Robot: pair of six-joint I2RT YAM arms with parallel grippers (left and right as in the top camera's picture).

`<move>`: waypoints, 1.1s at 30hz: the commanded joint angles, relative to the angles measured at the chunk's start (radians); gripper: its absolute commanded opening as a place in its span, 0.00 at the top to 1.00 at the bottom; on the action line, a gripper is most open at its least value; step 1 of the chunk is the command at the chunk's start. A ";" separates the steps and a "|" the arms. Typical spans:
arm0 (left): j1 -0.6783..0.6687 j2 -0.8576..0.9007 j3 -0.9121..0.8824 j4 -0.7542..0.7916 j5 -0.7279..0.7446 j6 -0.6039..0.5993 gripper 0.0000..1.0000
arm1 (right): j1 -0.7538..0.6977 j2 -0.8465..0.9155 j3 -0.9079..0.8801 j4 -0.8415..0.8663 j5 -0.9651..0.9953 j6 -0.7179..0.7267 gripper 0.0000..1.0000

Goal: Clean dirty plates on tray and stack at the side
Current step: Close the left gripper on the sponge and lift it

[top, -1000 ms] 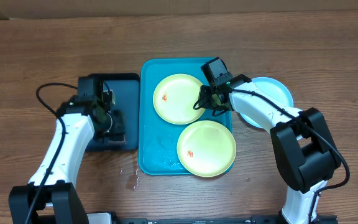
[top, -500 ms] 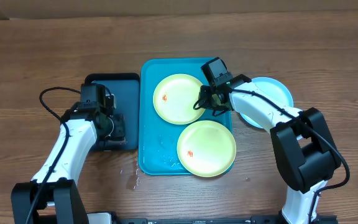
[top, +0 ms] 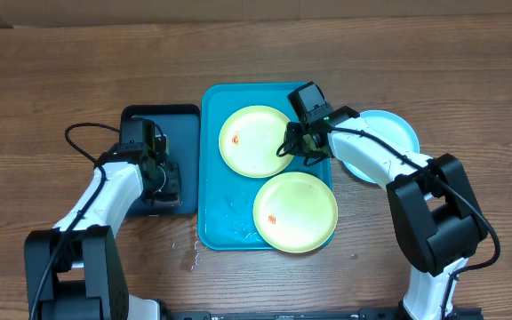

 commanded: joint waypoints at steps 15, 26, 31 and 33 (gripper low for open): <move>0.000 0.042 0.002 0.040 0.023 0.029 0.96 | -0.003 0.008 -0.010 0.003 0.006 0.001 0.67; 0.002 -0.016 0.204 -0.023 0.125 0.073 0.96 | -0.003 0.008 -0.010 -0.001 0.005 0.002 0.54; 0.002 -0.024 0.251 -0.034 0.126 0.073 0.96 | -0.003 0.008 -0.010 -0.005 0.005 0.012 0.69; 0.001 -0.020 0.248 -0.037 0.126 0.073 0.96 | -0.003 0.008 -0.010 -0.005 0.004 0.025 0.75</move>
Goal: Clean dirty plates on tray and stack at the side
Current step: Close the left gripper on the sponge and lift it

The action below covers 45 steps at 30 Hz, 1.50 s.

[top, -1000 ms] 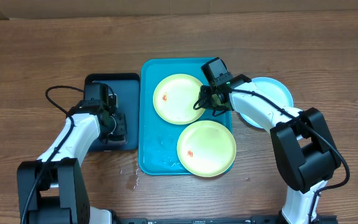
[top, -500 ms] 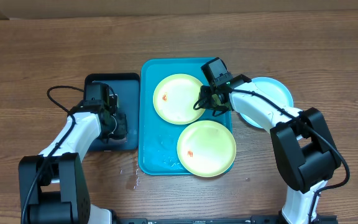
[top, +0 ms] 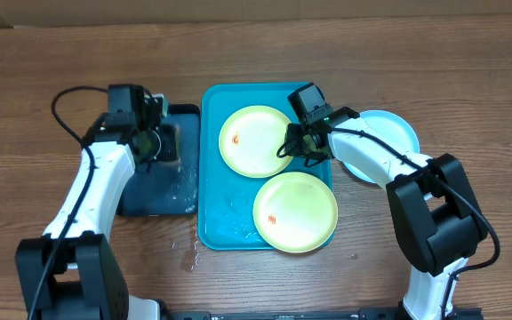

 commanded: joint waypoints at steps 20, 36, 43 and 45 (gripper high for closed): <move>-0.006 0.098 -0.068 0.032 0.011 0.022 0.95 | -0.003 0.008 -0.013 0.026 0.006 0.045 0.82; -0.006 0.098 -0.057 0.028 0.007 -0.004 0.72 | -0.005 0.008 -0.017 0.044 0.010 0.063 0.96; -0.008 0.102 -0.061 0.018 -0.027 0.000 0.78 | -0.005 0.008 -0.018 0.044 0.010 0.062 0.95; -0.008 0.105 -0.067 0.019 -0.039 -0.001 0.78 | -0.005 0.008 -0.017 0.044 0.010 0.060 0.95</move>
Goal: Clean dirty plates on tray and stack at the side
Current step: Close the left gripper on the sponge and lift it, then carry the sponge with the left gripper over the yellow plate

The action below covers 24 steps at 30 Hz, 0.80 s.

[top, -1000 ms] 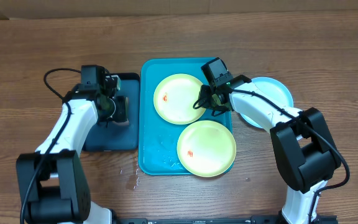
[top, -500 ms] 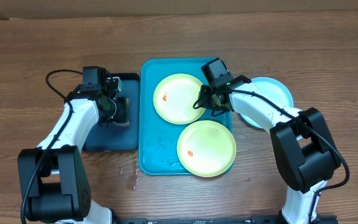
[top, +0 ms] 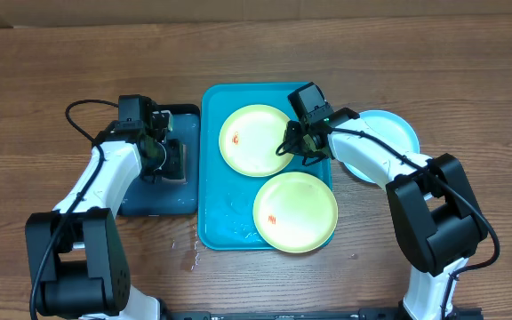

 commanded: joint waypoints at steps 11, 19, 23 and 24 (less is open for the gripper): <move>-0.011 0.105 -0.003 0.010 -0.001 0.000 0.82 | -0.005 0.008 -0.010 0.006 0.010 0.004 0.94; -0.002 0.103 0.027 -0.021 -0.005 0.001 0.96 | -0.005 0.008 -0.010 0.006 0.008 0.005 0.95; 0.012 0.006 0.091 -0.044 -0.005 0.006 0.96 | -0.005 0.008 -0.010 0.010 0.008 0.005 0.96; 0.013 -0.025 0.106 -0.043 -0.005 0.013 0.96 | -0.005 0.008 -0.010 0.010 0.008 0.005 0.96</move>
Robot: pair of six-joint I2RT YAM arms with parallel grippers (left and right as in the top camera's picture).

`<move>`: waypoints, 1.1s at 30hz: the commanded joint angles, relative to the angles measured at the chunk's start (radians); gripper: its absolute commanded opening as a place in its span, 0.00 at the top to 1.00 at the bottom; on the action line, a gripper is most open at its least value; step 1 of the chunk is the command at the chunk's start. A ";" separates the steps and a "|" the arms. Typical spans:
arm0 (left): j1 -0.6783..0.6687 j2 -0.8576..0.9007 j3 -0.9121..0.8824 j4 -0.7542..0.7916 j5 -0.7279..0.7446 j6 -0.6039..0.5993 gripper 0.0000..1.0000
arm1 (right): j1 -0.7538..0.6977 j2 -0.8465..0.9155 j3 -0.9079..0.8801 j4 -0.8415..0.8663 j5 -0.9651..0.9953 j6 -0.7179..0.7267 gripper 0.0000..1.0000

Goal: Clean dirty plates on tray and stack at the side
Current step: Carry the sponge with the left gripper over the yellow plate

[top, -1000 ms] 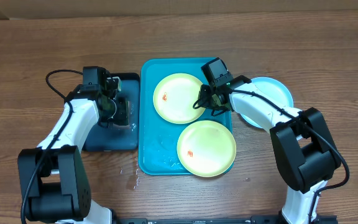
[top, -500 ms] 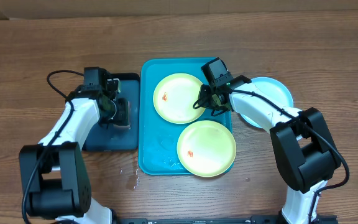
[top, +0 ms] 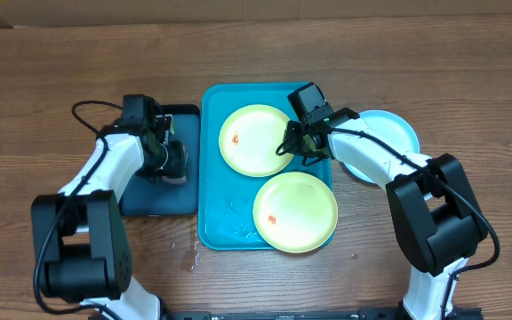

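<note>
Two yellow-green plates lie on the teal tray (top: 229, 213). The upper plate (top: 252, 142) and the lower plate (top: 296, 209) each carry a small red smear. My right gripper (top: 293, 148) is shut on the right rim of the upper plate. A light blue plate (top: 389, 133) rests on the table right of the tray, partly under the right arm. My left gripper (top: 172, 162) hangs over the dark blue tray (top: 154, 200), apparently shut on a dark sponge-like pad.
Water is puddled on the teal tray's lower left part, and droplets (top: 189, 253) sit on the wooden table below the dark tray. Both arms reach in from the near edge. Bare wood lies behind and to both sides.
My left gripper has turned slightly over the dark tray and stays in about the same spot. The right gripper and all plates have not moved.
My left gripper was first low in the dark tray's near part. Then it was raised at the tray's far end, with wet spots on the tray. Then it stood over the tray's right middle, where it remains. The right gripper kept hold of the upper plate's rim throughout.
</note>
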 commanded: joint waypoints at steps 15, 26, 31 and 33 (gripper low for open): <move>0.010 -0.195 0.374 -0.243 -0.024 0.076 0.96 | -0.004 0.008 -0.013 0.006 0.008 0.020 0.96; -0.048 -0.161 0.387 -0.198 0.113 0.011 0.96 | -0.005 0.008 -0.013 0.014 0.009 0.034 0.96; -0.142 -0.110 0.387 -0.135 0.201 -0.111 0.96 | -0.005 0.008 -0.013 0.011 0.008 0.034 0.96; -0.193 -0.076 0.387 -0.117 0.212 -0.143 0.96 | -0.004 0.008 -0.013 0.011 0.004 0.034 0.96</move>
